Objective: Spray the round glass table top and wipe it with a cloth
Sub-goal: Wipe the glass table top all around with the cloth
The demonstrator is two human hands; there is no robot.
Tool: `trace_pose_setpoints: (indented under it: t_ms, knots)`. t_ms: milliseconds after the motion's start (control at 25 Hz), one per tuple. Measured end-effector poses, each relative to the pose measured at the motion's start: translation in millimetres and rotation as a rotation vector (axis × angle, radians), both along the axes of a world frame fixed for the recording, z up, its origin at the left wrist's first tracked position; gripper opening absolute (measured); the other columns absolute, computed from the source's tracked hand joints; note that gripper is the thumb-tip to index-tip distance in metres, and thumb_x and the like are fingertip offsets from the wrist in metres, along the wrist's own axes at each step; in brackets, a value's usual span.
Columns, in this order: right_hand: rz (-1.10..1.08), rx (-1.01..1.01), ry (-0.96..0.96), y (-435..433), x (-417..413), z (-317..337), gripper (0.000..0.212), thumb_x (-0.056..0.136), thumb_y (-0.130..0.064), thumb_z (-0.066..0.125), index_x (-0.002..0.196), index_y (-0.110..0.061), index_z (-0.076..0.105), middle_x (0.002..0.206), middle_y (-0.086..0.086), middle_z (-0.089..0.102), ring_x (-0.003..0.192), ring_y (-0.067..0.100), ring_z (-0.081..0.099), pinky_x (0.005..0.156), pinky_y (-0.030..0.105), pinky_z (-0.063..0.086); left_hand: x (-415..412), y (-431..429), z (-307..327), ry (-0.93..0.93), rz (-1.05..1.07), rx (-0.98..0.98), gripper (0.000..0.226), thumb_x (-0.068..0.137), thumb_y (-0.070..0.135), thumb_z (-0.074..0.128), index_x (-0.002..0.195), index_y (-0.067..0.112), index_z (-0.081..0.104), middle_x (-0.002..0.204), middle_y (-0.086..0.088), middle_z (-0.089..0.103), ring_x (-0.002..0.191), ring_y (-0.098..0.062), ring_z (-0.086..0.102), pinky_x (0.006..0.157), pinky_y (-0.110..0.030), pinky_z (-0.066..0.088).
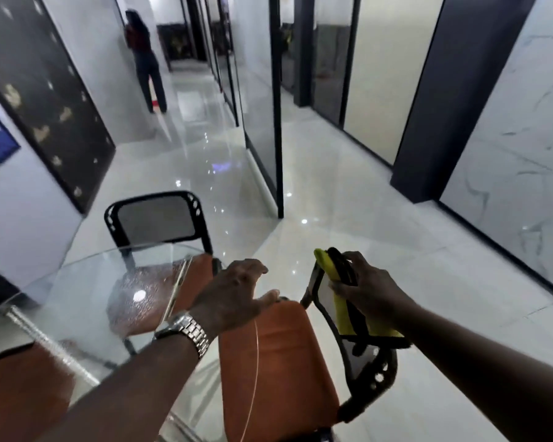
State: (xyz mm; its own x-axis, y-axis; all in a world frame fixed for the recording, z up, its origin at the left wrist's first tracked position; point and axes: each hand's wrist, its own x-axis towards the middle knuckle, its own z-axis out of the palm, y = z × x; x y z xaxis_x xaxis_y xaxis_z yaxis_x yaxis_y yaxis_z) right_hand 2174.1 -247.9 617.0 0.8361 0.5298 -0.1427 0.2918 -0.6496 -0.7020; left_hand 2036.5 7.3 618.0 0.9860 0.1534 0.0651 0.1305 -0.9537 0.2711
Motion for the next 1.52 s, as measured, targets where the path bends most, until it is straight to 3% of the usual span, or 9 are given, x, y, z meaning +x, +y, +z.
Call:
trace_pose_setpoints:
  t_ms: [160,400,680,960,1240,1520]
  knots:
    - [-0.125,0.044,-0.007,-87.2,59.3,31.9,0.060,0.093,-0.051,0.077,0.143,-0.047,0.045,0.113,-0.001,0.070,0.100,0.019,0.067,0.089,0.037,0.058,61.0,-52.6,36.5,-0.005,-0.081,0.137,0.064,0.091,0.070,0.052,0.139,0.028,0.055,0.145,0.013,0.053,0.137,-0.012,0.047,0.109,-0.031,0.038]
    - [-0.170,0.125,-0.052,-219.2,177.8,72.4,0.060,0.092,-0.051,0.079,0.143,-0.045,0.047,0.107,-0.004,0.069,0.091,0.009,0.066,0.073,0.029,0.056,190.5,-151.8,66.8,-0.036,-0.114,0.205,0.083,0.081,0.083,0.034,0.141,0.029,0.053,0.146,0.011,0.054,0.136,-0.012,0.048,0.113,-0.030,0.040]
    - [-0.093,0.156,-0.114,-284.4,321.2,75.6,0.064,0.090,-0.056,0.078,0.143,-0.048,0.044,0.108,-0.004,0.066,0.097,0.013,0.066,0.083,0.039,0.062,305.3,-227.0,76.1,-0.036,-0.031,0.225,0.084,0.079,0.087,0.031,0.142,0.034,0.050,0.148,0.017,0.050,0.139,-0.006,0.044,0.115,-0.024,0.034]
    - [0.054,0.071,-0.165,-216.6,451.9,76.0,0.067,0.088,-0.062,0.076,0.143,-0.054,0.040,0.120,-0.005,0.059,0.107,0.019,0.062,0.089,0.043,0.059,424.0,-198.9,59.7,-0.086,0.063,0.182,0.083,0.079,0.086,0.030,0.139,0.033,0.050,0.146,0.017,0.051,0.138,-0.007,0.044,0.111,-0.026,0.037]
    - [0.136,0.034,-0.204,-103.3,586.3,96.0,0.068,0.088,-0.062,0.076,0.145,-0.053,0.041,0.124,-0.003,0.057,0.111,0.020,0.058,0.089,0.041,0.056,537.4,-109.0,54.5,-0.131,0.162,0.157,0.065,0.092,0.073,0.051,0.140,0.028,0.052,0.146,0.012,0.053,0.137,-0.013,0.046,0.111,-0.030,0.040]
    - [0.307,0.120,-0.195,35.0,704.7,76.7,0.066,0.089,-0.060,0.075,0.146,-0.051,0.042,0.125,-0.001,0.056,0.111,0.021,0.054,0.089,0.040,0.050,609.7,-19.6,47.8,-0.135,0.370,0.180,0.076,0.083,0.080,0.039,0.132,0.025,0.058,0.136,0.010,0.060,0.127,-0.015,0.054,0.103,-0.034,0.047]
